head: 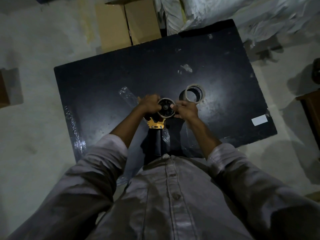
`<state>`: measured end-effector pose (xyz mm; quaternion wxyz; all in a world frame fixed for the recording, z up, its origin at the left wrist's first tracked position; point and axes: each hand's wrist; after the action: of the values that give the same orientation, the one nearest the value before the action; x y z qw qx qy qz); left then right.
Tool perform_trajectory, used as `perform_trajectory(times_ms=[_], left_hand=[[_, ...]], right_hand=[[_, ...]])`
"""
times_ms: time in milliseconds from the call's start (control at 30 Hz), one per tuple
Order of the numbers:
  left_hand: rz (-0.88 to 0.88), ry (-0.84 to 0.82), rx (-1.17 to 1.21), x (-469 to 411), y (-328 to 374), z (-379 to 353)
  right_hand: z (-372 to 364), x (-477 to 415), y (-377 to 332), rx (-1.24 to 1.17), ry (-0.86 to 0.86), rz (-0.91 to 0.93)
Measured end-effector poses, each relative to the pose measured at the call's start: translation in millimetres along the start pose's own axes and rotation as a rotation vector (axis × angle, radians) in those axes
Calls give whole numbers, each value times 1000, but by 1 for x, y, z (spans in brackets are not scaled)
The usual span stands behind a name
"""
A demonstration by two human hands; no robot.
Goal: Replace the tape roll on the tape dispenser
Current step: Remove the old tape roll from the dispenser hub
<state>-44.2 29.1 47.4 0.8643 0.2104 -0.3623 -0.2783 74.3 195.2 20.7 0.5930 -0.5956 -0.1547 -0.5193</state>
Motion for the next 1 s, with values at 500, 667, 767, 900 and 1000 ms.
perform_trajectory(times_ms=[500, 667, 767, 900, 1000], left_hand=[[109, 250, 149, 6, -18, -30], [124, 288, 141, 10, -14, -36], [143, 313, 68, 18, -5, -43], [157, 341, 85, 21, 2, -45], [155, 365, 89, 23, 3, -42]], right_hand=[[-5, 8, 2, -24, -19, -49], [-6, 3, 3, 66, 45, -69], [-4, 0, 8, 132, 95, -53], [-2, -1, 9, 158, 125, -63], [-3, 6, 3, 184, 152, -54]])
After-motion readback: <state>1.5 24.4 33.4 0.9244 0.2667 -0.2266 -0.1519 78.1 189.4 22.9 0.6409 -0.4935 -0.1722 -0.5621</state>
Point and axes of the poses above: each hand's wrist, its own x-axis away from the middle knuckle, its own z-axis out of the back of the hand, y = z × x, and after that the axes turned 11 degrees about -z, right-handed
